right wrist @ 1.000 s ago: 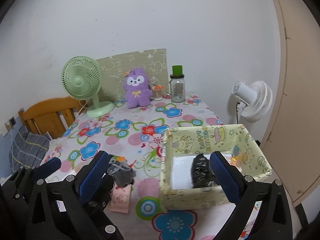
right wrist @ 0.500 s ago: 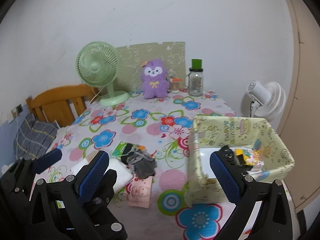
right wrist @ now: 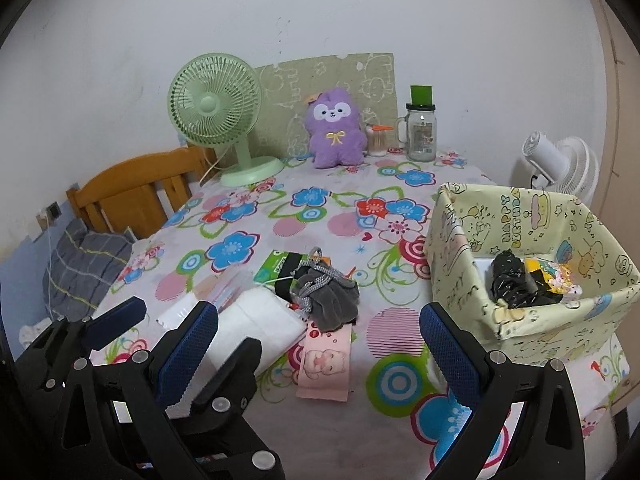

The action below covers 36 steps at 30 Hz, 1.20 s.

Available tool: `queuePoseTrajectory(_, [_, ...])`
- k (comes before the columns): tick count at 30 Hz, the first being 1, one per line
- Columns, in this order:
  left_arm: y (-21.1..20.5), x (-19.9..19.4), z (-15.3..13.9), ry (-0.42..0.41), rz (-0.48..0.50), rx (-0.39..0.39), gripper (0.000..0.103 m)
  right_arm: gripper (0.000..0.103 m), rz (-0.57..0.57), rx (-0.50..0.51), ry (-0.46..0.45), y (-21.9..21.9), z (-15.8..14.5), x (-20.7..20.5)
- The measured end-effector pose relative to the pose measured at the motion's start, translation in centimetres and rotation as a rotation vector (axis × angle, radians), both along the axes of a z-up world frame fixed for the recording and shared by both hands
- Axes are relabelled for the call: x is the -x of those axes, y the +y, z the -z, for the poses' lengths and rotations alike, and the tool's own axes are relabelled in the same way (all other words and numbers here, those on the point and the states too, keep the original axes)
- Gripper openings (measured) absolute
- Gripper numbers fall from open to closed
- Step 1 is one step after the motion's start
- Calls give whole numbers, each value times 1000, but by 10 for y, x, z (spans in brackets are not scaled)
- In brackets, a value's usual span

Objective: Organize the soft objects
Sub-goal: 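Grasp the grey gloves with the right tool while the left tool grasps the white cloth pad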

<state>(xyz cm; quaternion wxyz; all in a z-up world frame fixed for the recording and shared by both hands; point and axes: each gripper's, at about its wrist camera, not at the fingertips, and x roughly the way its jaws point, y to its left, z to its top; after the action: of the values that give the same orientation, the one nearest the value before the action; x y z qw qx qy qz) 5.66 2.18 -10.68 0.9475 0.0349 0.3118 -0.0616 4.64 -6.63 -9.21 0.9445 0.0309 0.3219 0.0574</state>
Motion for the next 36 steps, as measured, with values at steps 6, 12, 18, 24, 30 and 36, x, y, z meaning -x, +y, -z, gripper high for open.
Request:
queuePoseTrajectory(6, [0,-8,16,46,-1,-9,94,102,8,5,43,4,19,-11])
queuePoseTrajectory(12, [3,-20,31,80,-20,-30,93,102,15,23,78,7,35,-23])
queuePoseTrajectory(18, [6,-35,40,113,-15,-11,93,102,22,25,112,7,46,-38])
queuePoseTrajectory(24, [6,-47,47,131,-3,2,87,102,29,32,127,6,53,-50])
queuePoseTrajectory(30, [7,-57,52,157,-9,16,75,102,45,42,132,7,58,-61])
queuePoseTrajectory(36, [10,-62,54,167,-17,32,61,102,67,54,110,10,58,-65])
